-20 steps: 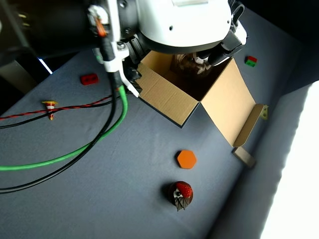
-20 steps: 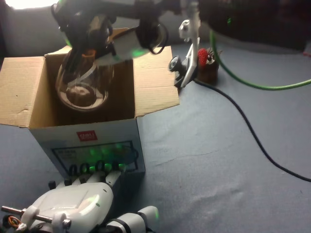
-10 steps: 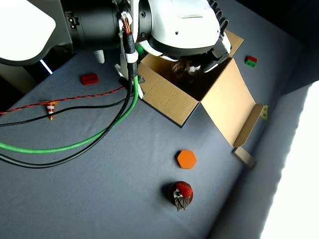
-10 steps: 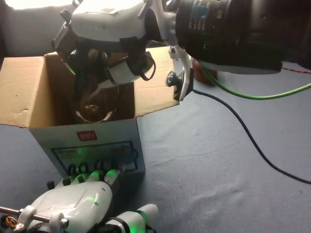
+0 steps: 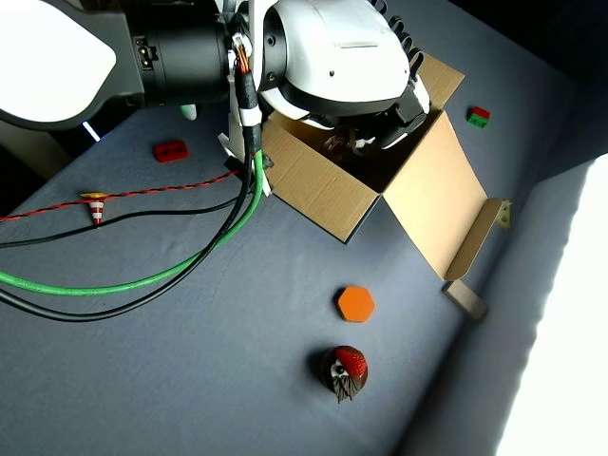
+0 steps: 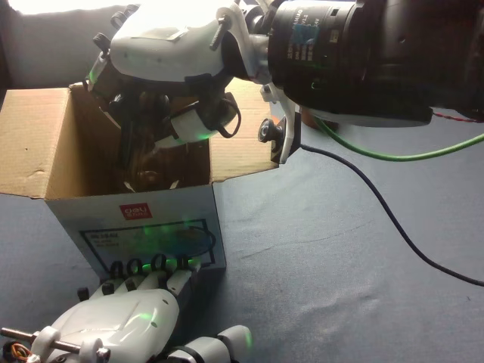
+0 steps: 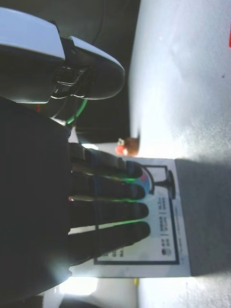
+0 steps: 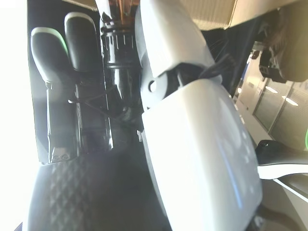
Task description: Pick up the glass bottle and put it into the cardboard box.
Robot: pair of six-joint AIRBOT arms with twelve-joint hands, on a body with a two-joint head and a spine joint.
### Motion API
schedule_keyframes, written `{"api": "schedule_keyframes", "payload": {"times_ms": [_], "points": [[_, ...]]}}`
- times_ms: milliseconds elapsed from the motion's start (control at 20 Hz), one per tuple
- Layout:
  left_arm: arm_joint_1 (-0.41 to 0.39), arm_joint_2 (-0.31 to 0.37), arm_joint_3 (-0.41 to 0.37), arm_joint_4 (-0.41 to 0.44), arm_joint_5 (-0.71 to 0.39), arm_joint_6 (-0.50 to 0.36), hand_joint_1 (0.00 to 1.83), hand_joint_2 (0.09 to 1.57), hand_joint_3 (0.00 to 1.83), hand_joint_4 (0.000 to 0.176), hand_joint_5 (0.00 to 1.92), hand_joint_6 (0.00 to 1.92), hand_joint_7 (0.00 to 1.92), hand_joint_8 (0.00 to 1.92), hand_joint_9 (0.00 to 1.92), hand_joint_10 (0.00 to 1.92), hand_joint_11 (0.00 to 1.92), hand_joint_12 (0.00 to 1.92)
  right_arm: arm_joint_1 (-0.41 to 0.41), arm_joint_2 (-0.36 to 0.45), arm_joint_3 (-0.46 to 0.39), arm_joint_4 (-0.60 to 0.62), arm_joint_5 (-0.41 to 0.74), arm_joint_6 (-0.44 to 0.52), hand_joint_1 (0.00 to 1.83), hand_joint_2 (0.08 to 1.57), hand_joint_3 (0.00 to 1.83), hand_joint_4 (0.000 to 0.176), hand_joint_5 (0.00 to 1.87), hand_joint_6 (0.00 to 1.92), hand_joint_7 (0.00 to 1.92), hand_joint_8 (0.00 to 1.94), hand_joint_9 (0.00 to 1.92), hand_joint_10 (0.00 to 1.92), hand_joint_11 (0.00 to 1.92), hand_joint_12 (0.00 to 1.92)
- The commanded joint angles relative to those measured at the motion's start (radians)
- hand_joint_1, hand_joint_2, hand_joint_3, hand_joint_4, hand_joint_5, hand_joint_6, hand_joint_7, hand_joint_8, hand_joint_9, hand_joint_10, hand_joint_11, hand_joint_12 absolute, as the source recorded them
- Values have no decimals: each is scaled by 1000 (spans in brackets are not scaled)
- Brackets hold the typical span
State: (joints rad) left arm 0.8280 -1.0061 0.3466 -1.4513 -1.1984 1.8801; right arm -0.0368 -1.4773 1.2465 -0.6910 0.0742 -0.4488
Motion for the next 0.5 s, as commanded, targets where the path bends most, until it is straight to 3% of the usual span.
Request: {"api": "schedule_keyframes", "payload": {"times_ms": [0, 150, 200, 300, 350, 400, 450], "points": [[-2, -2, -3, 71, -45, -5, 0, 1248, 0, 30, 0, 0, 0, 0, 0, 0, 0, 0, 15, 6, -9, 10, 91, -6, 1370, 1124, 4, 0, 785, 1222, 1099, 840, 882, 1211, 658, 1502], [-4, -2, -2, 72, -44, -5, 0, 1248, 0, 30, 0, 0, 0, 0, 0, 0, 0, 0, 14, 9, -13, 10, 90, -8, 1366, 1141, 2, 0, 751, 1275, 1054, 913, 858, 1240, 637, 1514], [-5, -2, -2, 72, -44, -5, 0, 1248, 0, 30, 0, 0, 0, 0, 0, 0, 0, 0, 14, 10, -15, 10, 90, -8, 1248, 1156, 3, 0, 756, 1294, 1041, 964, 896, 1033, 617, 1521], [-1, -4, -1, 72, -37, 5, 0, 1248, 0, 30, 0, 0, 0, 0, 0, 0, 0, 0, 17, 22, -28, 9, 94, -22, 1217, 1170, 4, 0, 736, 1321, 1014, 1018, 905, 957, 602, 1527], [-1, -4, -1, 72, -37, 7, 0, 1248, 0, 30, 0, 0, 0, 0, 0, 0, 0, 0, 19, 24, -30, 9, 94, -23, 1176, 1225, 11, 0, 635, 1447, 902, 1179, 786, 922, 518, 1567], [-1, -5, 1, 72, -37, 9, 0, 1248, 0, 30, 0, 0, 0, 0, 0, 0, 0, 0, 19, 26, -31, 9, 98, -22, 1176, 1225, 11, 0, 635, 1447, 902, 1179, 786, 922, 518, 1567], [-1, -7, 3, 72, -37, 8, 0, 1248, 0, 30, 0, 0, 0, 0, 0, 0, 0, 0, 19, 28, -34, 9, 100, -24, 1016, 1157, 0, 0, 405, 681, 615, 464, 445, 710, 197, 1601]]}}
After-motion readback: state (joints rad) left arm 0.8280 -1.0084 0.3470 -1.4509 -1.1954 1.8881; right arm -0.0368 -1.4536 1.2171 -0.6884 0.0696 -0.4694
